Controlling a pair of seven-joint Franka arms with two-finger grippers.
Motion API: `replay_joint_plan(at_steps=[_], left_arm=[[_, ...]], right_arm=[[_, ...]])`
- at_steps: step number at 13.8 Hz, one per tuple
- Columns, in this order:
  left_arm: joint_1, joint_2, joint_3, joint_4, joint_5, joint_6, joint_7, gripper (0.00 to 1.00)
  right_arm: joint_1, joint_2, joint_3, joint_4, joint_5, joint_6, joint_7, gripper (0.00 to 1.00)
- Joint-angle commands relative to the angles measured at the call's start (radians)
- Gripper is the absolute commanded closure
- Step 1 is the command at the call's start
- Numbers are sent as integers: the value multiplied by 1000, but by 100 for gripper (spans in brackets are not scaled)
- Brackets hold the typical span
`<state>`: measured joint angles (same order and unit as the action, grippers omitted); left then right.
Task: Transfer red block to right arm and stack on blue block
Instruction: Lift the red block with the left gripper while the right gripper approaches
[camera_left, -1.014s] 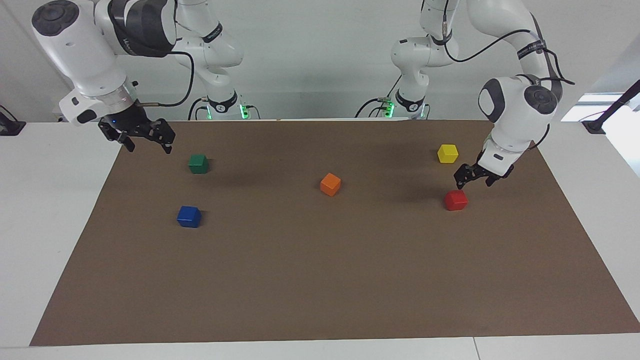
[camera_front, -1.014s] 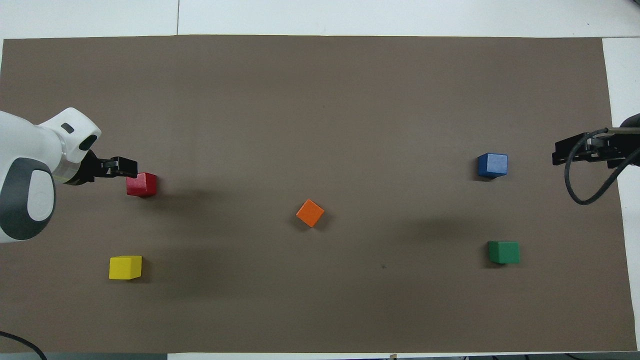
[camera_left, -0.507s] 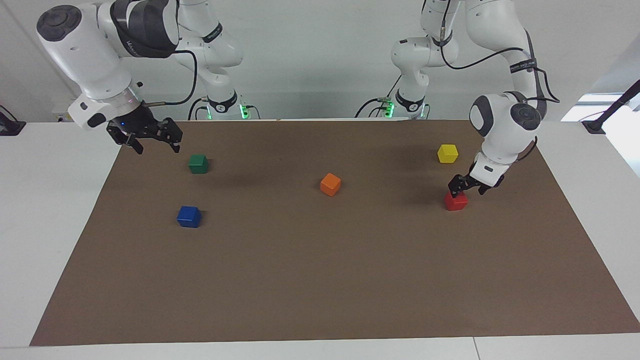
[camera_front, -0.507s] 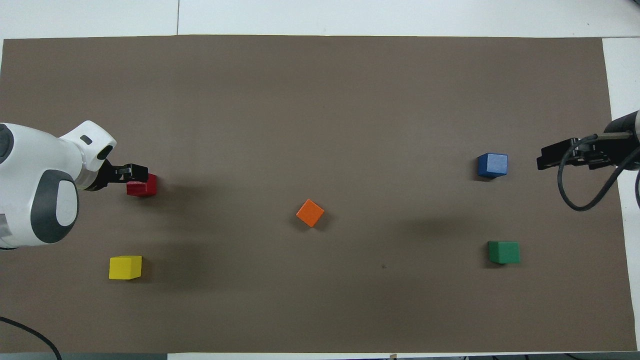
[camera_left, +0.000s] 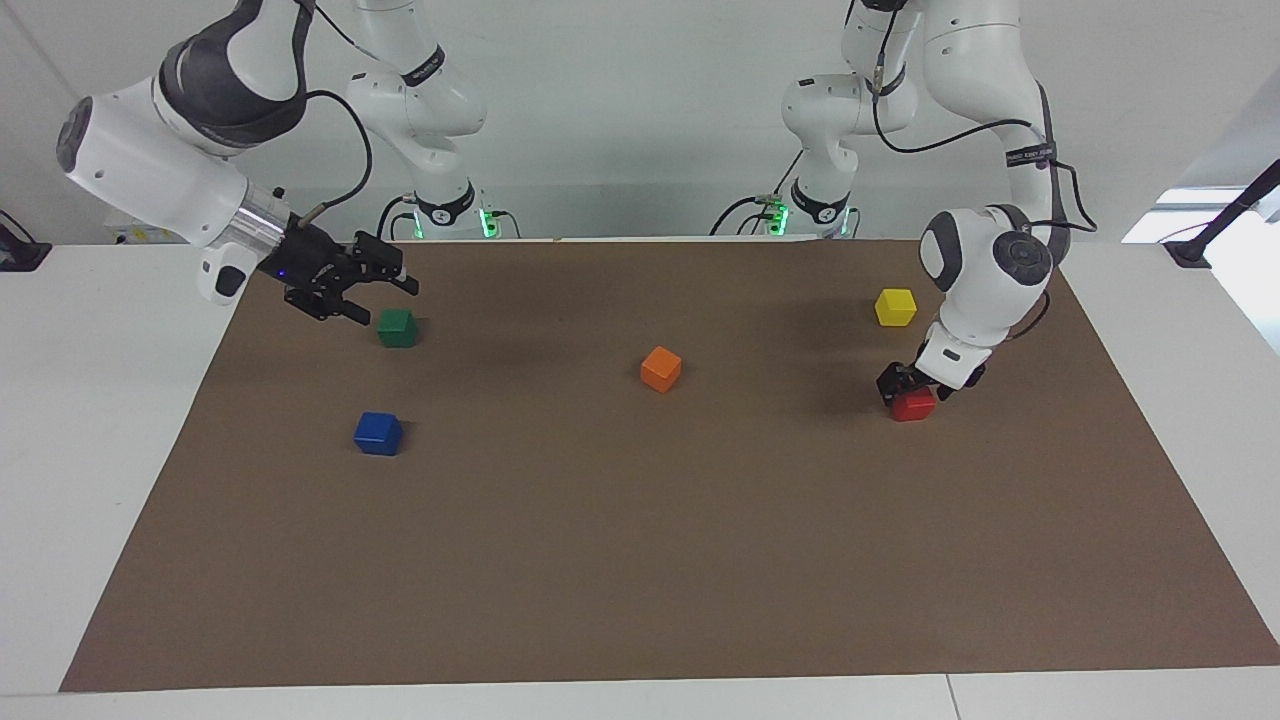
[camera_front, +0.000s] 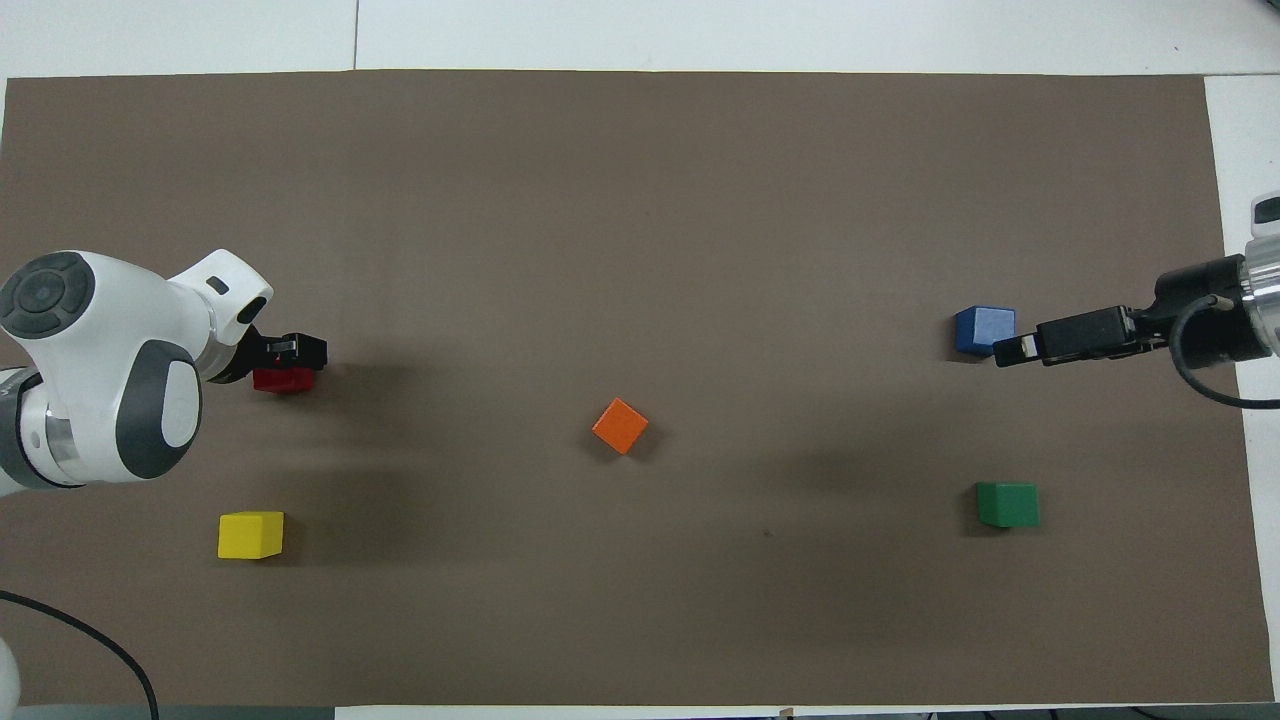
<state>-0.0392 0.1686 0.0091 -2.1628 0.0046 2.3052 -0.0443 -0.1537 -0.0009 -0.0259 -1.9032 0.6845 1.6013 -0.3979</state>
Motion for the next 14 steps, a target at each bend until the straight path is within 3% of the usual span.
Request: replay_joint_plan(at_steps=[1,5,7,8,9,10,11,14], left_arm=[[-4,14,8,-11,9,34,-14,0],[4,15,8,-11,9,36,-8,0],[4,20,8,-12,9,37,-8,0],[-1,20,8,-12,9,34,-9,20],[-1,20,8,-11,9,25,-14,53],[-1,20,8,-8,9,13,-12,95],[1,20,8,1,9,-4,-14,100],[-2,5,5,85,-20,-145,-99,100]], right_arm=[[-46,39,8,-30,188,-79,-68,0],[-46,117,8,-72,433,-191,-107,0],[-59,200,8,-96,571,-312,-191,0],[-73,234,9,-96,613,-354,-214,0],[-78,258,9,-96,671,-394,-219,0],[-76,307,9,-90,752,-443,-222,0],[-67,344,9,-80,818,-457,-229,0],[-21,415,15,-54,944,-471,-249,0]])
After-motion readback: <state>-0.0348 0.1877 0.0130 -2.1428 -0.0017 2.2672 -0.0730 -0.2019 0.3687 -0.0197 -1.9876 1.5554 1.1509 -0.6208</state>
